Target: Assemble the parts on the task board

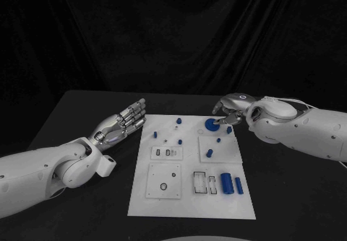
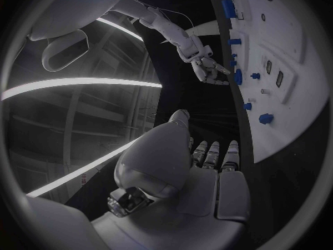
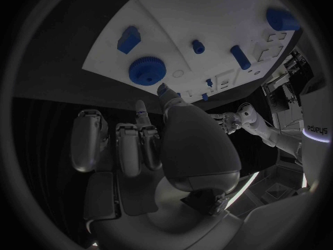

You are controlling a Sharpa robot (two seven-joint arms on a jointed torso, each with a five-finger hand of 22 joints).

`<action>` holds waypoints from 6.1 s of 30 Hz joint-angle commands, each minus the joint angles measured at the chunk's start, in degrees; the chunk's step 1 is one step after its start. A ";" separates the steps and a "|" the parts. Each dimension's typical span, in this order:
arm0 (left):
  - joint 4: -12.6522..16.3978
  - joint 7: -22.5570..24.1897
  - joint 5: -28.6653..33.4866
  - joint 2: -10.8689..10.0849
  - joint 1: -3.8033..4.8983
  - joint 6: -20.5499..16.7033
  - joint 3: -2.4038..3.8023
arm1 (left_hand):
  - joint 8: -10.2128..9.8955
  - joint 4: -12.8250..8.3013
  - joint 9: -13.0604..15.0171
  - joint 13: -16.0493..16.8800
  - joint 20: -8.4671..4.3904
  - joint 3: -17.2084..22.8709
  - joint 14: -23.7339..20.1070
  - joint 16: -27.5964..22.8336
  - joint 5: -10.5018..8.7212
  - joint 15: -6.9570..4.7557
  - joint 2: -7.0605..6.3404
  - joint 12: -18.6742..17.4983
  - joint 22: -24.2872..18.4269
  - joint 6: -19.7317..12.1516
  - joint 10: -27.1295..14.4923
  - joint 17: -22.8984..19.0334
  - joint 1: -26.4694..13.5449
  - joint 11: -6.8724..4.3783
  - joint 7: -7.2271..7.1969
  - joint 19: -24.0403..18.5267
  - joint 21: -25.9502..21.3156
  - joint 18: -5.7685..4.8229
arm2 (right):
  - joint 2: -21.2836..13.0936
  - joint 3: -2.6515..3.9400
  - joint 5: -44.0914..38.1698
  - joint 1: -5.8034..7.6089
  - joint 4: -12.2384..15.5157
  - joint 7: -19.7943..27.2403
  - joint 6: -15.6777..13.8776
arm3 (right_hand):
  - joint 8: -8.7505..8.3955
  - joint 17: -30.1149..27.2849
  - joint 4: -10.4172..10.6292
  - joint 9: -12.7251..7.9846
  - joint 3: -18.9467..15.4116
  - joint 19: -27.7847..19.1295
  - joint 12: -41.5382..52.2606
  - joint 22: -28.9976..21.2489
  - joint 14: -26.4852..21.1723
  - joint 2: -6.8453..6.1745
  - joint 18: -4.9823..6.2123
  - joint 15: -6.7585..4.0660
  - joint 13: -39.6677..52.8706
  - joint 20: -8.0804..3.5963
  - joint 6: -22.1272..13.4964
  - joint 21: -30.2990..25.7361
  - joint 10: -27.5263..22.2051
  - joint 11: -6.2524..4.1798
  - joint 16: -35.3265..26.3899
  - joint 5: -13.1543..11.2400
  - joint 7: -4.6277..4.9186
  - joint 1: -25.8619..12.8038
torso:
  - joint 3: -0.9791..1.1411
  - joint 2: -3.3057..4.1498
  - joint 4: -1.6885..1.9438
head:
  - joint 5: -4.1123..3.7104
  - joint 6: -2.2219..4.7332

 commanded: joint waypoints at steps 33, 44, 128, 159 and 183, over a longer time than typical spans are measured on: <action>-0.33 0.07 0.00 0.40 -0.06 1.73 0.04 | 0.27 -0.20 0.08 -0.08 0.56 0.42 -0.03 -0.21 0.21 1.15 0.19 -0.38 -0.09 0.11 0.11 -0.06 0.25 0.60 0.49 0.04 -0.19 0.56 | 3.33 0.04 -1.35 -2.96 -4.45 -0.21 3.15 | -0.17 15.06 -2.30 1.11 2.22 -0.98 0.14 10.13 6.06 0.24 0.14 1.12 15.06 1.14 1.53 -2.07 6.04 1.37 0.14 12.16 1.19 1.18 | -0.02 0.01 -0.02 | 0.05 -0.29; -0.38 -0.25 0.00 0.38 -0.08 2.07 0.04 | 0.31 -0.35 0.12 -0.08 0.93 0.62 -0.03 -0.21 0.24 1.42 0.21 -0.38 -0.06 0.31 0.11 -0.06 0.17 0.87 0.88 0.07 -0.16 0.58 | 3.26 0.04 -1.39 -3.27 -4.43 0.66 2.22 | 5.43 15.06 -5.45 6.64 5.29 -0.83 0.14 10.24 6.06 0.01 0.15 0.18 15.06 0.41 9.23 -2.04 6.04 0.23 0.14 18.43 -0.66 2.63 | -0.02 -0.02 -0.09 | 0.30 -0.47; -1.29 -0.84 0.00 1.78 -0.15 2.68 0.03 | 0.42 -0.53 0.21 -0.08 1.30 0.97 -0.03 -0.21 0.24 1.77 0.31 -0.38 0.00 0.86 0.11 -0.06 -0.01 1.19 1.46 0.15 -0.10 0.58 | 17.10 0.20 -1.56 -1.94 -6.20 1.65 4.66 | -2.25 15.06 -5.91 12.00 11.96 -2.26 0.14 9.44 6.06 -1.72 0.73 -0.17 15.06 0.02 -7.89 -5.21 6.04 -0.15 0.14 24.55 0.24 -2.69 | 0.02 0.01 -0.12 | -0.14 -0.60; -0.50 -0.95 0.00 0.22 -0.23 2.12 0.02 | 0.44 -0.55 0.22 -0.08 1.34 1.01 -0.03 -0.21 0.23 1.81 0.31 -0.38 0.00 0.93 0.11 -0.06 -0.05 1.23 1.62 0.17 -0.09 0.57 | -5.57 0.11 -1.12 5.08 11.03 -1.64 -0.88 | 3.08 15.06 -5.70 15.27 6.87 1.29 0.14 11.07 6.06 -1.31 -0.49 -1.79 15.06 -1.48 -0.38 0.37 6.04 -1.89 0.14 5.93 -1.75 -2.41 | -0.01 -0.39 -1.05 | 0.33 -0.02; -0.87 -0.81 0.00 0.52 -0.75 2.56 0.01 | 0.46 -0.58 0.24 -0.08 1.38 1.02 -0.03 -0.21 0.22 1.85 0.25 -0.38 0.00 1.02 0.11 -0.06 -0.10 1.24 1.72 0.16 -0.09 0.57 | -11.84 -0.14 -0.97 -0.96 8.00 -2.08 -2.74 | 4.03 15.06 3.35 26.23 0.77 4.34 0.14 12.93 6.06 -3.47 -1.90 -2.44 15.06 -2.25 -8.53 7.15 6.04 -2.37 0.14 0.54 -2.02 -0.49 | -0.10 -0.47 -0.73 | -0.11 -0.61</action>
